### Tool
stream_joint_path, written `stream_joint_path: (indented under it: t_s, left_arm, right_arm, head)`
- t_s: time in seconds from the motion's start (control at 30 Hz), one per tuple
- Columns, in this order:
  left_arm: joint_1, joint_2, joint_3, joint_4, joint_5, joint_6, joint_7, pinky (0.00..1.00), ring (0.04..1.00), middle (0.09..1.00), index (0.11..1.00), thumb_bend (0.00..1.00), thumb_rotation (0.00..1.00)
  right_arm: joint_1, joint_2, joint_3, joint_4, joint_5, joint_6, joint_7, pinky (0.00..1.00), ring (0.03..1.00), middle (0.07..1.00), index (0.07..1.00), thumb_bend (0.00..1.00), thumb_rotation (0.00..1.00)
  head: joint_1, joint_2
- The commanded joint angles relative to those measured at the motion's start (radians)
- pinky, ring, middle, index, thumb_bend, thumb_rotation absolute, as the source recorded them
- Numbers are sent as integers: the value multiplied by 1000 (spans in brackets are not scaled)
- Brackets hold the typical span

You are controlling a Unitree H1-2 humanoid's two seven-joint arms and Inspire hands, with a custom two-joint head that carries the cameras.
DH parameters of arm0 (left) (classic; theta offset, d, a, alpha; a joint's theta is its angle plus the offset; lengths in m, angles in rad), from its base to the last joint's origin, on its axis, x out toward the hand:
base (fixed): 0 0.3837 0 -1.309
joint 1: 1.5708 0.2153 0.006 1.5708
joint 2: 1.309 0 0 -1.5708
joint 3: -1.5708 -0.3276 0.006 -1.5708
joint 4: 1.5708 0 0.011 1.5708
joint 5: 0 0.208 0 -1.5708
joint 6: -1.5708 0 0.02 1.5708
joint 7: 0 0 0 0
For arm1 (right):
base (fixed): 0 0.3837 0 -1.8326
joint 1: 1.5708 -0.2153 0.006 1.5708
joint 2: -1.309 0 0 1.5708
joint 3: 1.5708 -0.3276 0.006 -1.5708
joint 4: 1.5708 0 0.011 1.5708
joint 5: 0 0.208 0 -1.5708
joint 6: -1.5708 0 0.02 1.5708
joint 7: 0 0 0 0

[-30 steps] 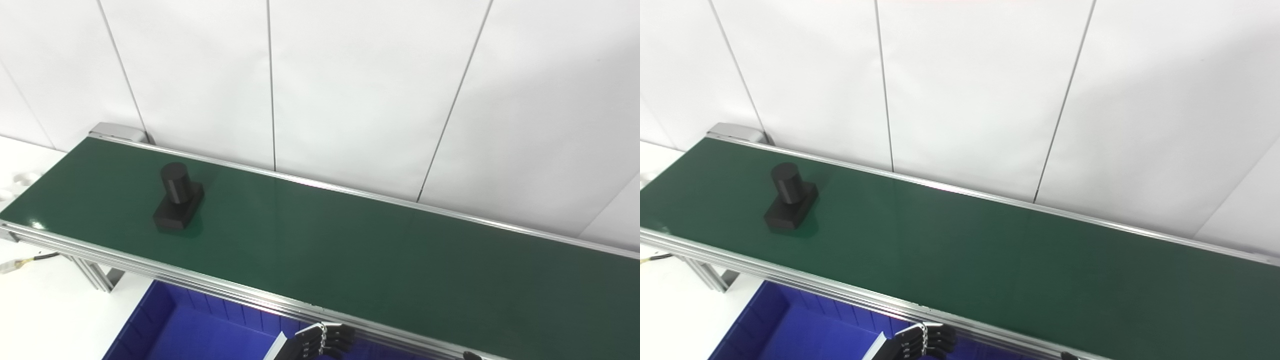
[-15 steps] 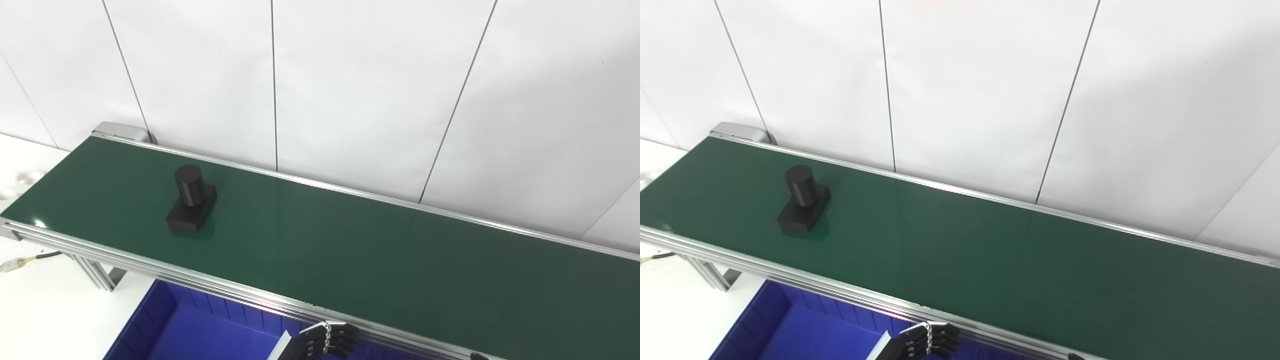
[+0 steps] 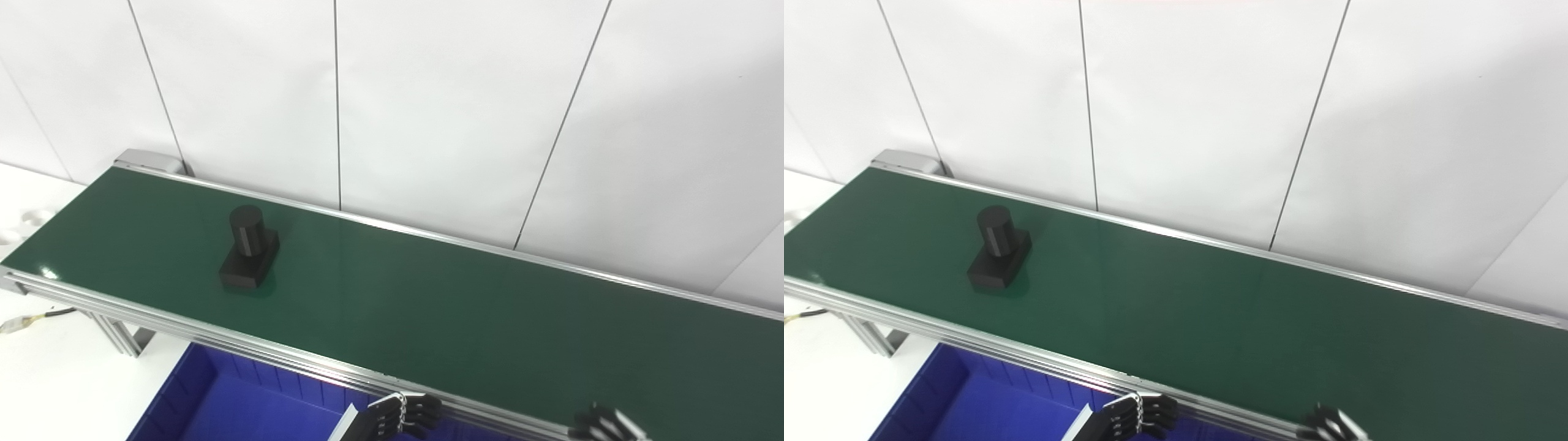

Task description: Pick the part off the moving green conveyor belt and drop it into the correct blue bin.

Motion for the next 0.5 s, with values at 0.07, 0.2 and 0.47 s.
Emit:
stream_joint_path:
  t_s: [0.07,0.2,0.47]
  left_arm:
    - [-11,3,-7,-6,2,-42,7,625,673,698,713,818,452]
    - [-17,5,-9,-3,5,-42,10,616,668,697,712,814,451]
    - [-41,8,-2,27,-7,-42,5,612,663,697,712,837,475]
  right_arm:
    - [-54,7,11,-76,-12,44,19,509,678,737,782,586,328]
    - [-92,16,18,-109,-30,91,25,508,681,740,783,610,341]
    - [-239,53,58,-131,-122,213,41,489,703,769,798,662,379]
  head:
    - [-7,-2]
    - [-8,-4]
    - [-17,-18]
